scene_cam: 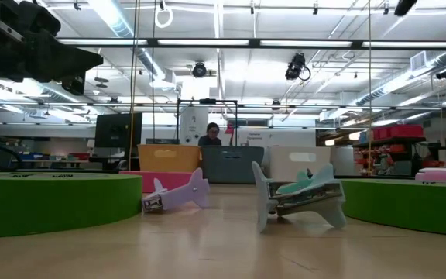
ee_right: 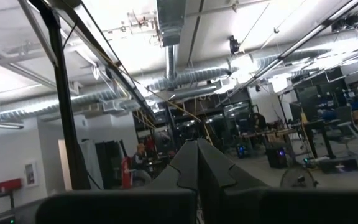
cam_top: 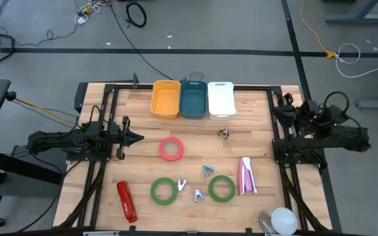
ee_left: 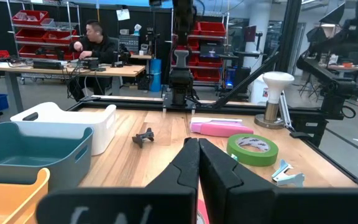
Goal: Pick and place Stapler, Stapler remover, tape
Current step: Put the black staple remover into the white bin
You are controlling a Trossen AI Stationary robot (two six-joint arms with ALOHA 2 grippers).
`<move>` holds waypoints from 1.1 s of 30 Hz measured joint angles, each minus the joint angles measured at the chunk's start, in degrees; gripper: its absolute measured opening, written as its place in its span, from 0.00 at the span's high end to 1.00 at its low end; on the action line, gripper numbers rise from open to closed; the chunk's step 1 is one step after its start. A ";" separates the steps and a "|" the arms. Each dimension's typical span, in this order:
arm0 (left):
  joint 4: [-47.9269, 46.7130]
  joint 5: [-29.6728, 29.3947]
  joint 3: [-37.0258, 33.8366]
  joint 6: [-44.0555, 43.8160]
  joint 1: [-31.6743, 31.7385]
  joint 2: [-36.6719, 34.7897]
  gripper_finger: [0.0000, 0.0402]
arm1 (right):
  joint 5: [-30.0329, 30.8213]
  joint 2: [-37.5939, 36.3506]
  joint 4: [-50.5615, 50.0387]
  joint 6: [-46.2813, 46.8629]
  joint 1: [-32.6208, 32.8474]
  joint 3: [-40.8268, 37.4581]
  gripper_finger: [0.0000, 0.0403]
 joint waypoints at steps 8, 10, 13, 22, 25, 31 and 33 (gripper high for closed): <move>-0.02 0.01 0.00 0.00 0.00 0.01 0.98 | -0.16 9.39 -5.68 -0.04 0.01 11.99 1.00; 0.00 0.01 0.00 -0.01 -0.01 0.01 0.98 | -0.29 11.49 -6.46 -0.02 0.02 14.36 1.00; 0.00 0.00 -0.01 0.00 0.00 0.01 0.98 | -0.63 14.19 -6.64 -0.04 0.02 16.96 1.00; -0.02 -0.01 -0.01 0.01 -0.01 -0.01 0.98 | -2.12 19.10 -7.74 -0.04 0.02 19.38 1.00; 0.00 -0.01 0.01 -0.01 0.00 -0.01 0.98 | -2.08 20.06 -9.47 -0.04 0.02 19.38 1.00; -0.02 0.01 0.01 0.01 0.00 0.01 0.98 | -1.95 22.26 -15.30 -0.90 0.02 19.40 1.00; -0.02 0.00 0.00 -0.01 0.01 -0.01 0.98 | -1.97 23.13 -17.69 -1.66 0.02 19.40 1.00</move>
